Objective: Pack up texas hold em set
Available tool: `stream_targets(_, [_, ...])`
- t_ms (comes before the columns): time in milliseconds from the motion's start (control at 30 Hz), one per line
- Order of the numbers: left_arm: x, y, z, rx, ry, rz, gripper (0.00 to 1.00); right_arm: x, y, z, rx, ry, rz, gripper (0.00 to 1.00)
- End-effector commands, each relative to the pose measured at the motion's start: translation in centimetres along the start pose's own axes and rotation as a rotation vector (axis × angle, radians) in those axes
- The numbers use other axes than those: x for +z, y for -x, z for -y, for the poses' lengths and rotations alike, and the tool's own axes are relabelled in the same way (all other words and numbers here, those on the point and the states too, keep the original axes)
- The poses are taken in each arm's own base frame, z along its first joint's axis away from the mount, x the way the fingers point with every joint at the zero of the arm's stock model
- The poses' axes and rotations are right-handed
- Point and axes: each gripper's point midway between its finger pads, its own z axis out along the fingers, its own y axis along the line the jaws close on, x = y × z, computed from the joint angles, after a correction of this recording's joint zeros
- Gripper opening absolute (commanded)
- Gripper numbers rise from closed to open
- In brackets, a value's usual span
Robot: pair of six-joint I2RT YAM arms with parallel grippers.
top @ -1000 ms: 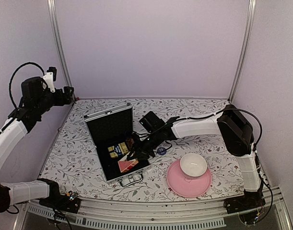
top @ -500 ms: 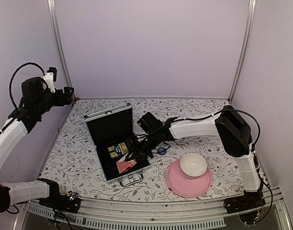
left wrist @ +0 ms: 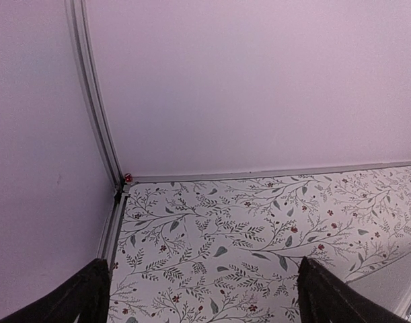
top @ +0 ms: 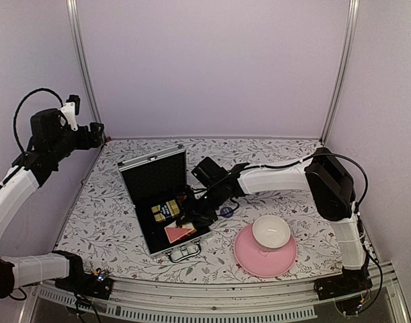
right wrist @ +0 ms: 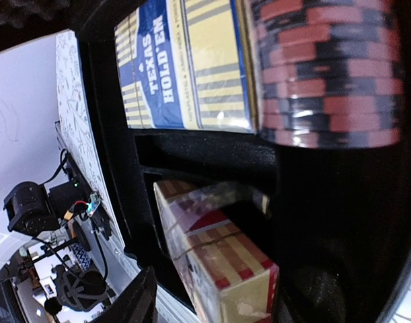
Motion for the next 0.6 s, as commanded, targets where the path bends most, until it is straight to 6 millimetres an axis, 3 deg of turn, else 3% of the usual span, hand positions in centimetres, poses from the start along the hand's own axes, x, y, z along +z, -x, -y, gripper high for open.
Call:
stream_targets(0, [0.3, -0.5, -0.4, 0.013, 0.018, -0.009, 0.97, -3.3, 0.9, -2.0, -0.078, -0.052, 0.094, 0.60])
stream_targets(167, [0.3, -0.5, -0.4, 0.013, 0.019, -0.011, 0.97, -4.9, 1.7, -2.1, -0.135, -0.106, 0.152, 0.63])
stream_targets(567, [0.5, -0.8, -0.5, 0.014, 0.023, -0.018, 0.97, -3.8, 1.4, -0.7, -0.146, -0.145, 0.115, 0.37])
